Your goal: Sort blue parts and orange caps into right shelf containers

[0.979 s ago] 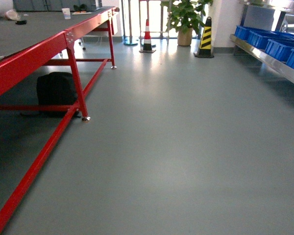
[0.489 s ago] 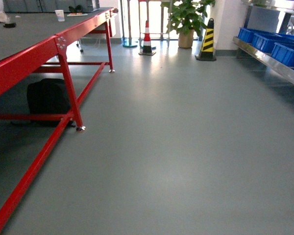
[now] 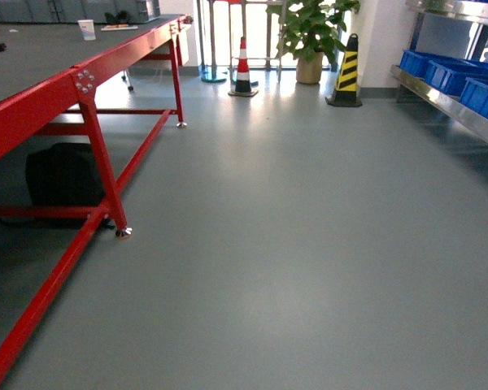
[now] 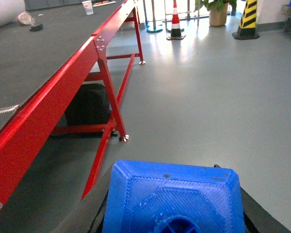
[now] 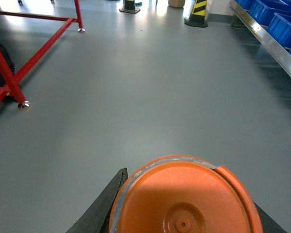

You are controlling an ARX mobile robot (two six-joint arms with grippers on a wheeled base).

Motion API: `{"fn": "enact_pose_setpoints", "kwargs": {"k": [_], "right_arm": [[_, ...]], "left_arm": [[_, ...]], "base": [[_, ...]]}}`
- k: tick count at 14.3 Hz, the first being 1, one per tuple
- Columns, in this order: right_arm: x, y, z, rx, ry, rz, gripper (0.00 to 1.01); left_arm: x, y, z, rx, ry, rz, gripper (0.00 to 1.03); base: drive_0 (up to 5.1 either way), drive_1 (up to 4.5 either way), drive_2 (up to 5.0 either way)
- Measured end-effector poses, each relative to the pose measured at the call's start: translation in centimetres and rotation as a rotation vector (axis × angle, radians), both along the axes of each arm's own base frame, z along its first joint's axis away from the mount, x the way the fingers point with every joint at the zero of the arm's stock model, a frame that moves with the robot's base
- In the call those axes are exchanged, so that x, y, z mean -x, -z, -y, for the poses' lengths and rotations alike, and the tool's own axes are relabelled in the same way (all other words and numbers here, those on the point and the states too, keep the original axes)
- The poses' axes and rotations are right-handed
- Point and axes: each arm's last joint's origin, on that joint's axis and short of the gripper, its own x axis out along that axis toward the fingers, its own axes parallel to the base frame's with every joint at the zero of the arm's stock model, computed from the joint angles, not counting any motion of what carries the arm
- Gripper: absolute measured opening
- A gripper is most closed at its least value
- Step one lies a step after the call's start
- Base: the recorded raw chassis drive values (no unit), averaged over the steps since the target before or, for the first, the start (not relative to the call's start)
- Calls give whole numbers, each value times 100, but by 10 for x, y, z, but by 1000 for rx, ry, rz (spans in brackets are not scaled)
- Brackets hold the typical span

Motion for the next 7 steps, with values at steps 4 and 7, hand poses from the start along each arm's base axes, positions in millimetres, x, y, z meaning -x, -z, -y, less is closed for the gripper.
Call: {"fn": "enact_pose_setpoints", "kwargs": {"k": [4, 7], "right_arm": [[0, -1, 0, 0, -2, 3, 44], [0, 0, 0, 0, -2, 0, 44]], "left_arm": [[0, 0, 0, 0, 0, 4, 45], [0, 0, 0, 0, 0, 2, 45]], "base": [[2, 413, -408], [2, 413, -408]]}}
